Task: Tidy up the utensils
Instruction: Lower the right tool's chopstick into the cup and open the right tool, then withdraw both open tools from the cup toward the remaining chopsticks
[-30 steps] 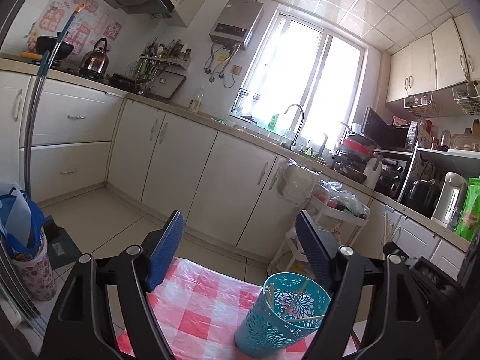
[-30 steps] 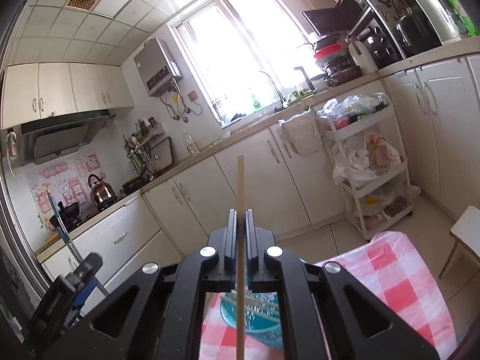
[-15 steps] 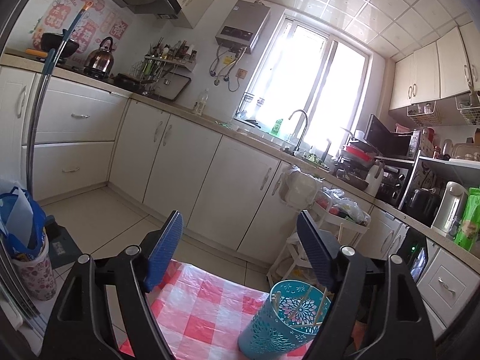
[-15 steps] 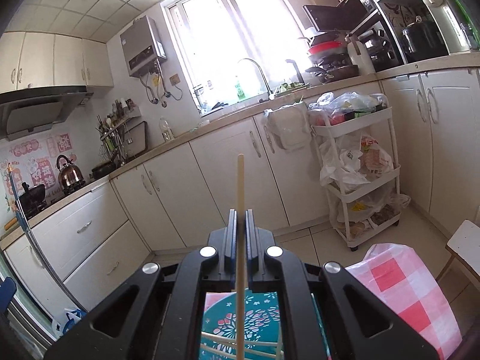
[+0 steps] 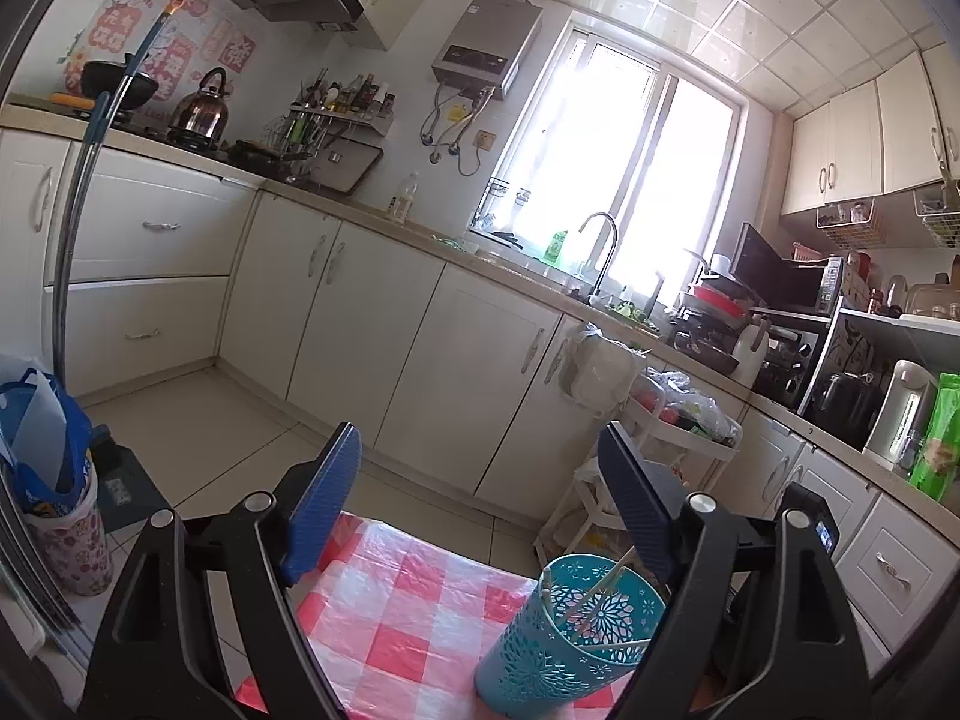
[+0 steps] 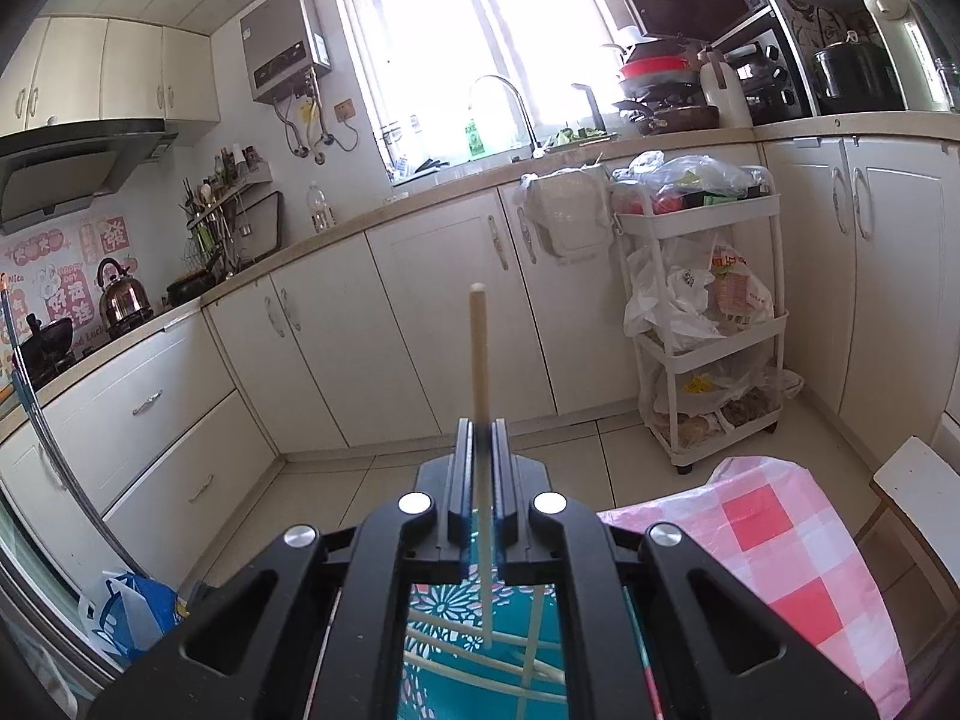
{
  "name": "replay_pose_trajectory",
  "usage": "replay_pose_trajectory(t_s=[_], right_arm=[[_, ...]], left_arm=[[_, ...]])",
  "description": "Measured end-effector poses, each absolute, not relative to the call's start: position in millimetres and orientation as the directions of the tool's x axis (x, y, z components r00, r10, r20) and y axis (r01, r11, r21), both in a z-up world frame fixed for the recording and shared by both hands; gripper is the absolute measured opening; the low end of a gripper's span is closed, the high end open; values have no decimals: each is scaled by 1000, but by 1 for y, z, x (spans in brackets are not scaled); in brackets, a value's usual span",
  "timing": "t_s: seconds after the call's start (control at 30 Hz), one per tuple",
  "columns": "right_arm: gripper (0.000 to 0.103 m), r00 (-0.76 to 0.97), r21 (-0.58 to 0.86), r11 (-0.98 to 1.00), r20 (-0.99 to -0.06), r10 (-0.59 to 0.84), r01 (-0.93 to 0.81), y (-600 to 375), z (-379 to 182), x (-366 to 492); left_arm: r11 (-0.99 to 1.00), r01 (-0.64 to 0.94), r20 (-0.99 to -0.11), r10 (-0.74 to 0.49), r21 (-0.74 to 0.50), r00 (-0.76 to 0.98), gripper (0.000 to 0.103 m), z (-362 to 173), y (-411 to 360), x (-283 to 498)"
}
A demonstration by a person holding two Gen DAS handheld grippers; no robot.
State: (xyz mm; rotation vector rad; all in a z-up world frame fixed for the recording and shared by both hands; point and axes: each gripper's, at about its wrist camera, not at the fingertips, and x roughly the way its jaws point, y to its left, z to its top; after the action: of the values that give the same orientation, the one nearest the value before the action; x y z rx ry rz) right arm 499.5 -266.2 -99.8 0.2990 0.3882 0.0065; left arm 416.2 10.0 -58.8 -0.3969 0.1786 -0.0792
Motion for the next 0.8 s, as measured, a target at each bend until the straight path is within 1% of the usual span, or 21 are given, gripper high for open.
replay_pose_trajectory(t_s=[0.03,0.07,0.1,0.2,0.33,0.43,0.53,0.67,0.8], right_arm=[[12,923,284,958,-379,65,49,-267,-99,499],[24,922,281,958,-382,64,50,-267,-99,498],[30,921,285,957,-384,62,54,-269,-98,497],[30,922,298,953,-382,62,59,-276,-93,491],[31,933,302,952,-355,64,50,-289,-79,468],[33,937,302,952,-344,66,43,-300,-72,440],[37,933,299,953,-353,72,39,-310,-73,409],[38,898,318,947,-427,108,37,-313,-94,376],[38,814,310,951,-554,172,11,-294,-137,362]], left_arm=[[920,40,-158,-110,-389,981,78,-59,10,416],[921,38,-160,-107,-387,981,78,-59,10,417],[922,36,-162,-106,-386,981,78,-59,10,417],[924,32,-165,-102,-380,981,80,-59,10,417],[928,29,-171,-99,-372,980,81,-60,9,418],[928,23,-181,-96,-371,979,81,-61,9,419],[933,13,-200,-91,-359,976,82,-62,8,421],[949,2,-256,-88,-316,963,84,-67,2,428],[964,11,-289,-91,-267,953,84,-72,-5,429]])
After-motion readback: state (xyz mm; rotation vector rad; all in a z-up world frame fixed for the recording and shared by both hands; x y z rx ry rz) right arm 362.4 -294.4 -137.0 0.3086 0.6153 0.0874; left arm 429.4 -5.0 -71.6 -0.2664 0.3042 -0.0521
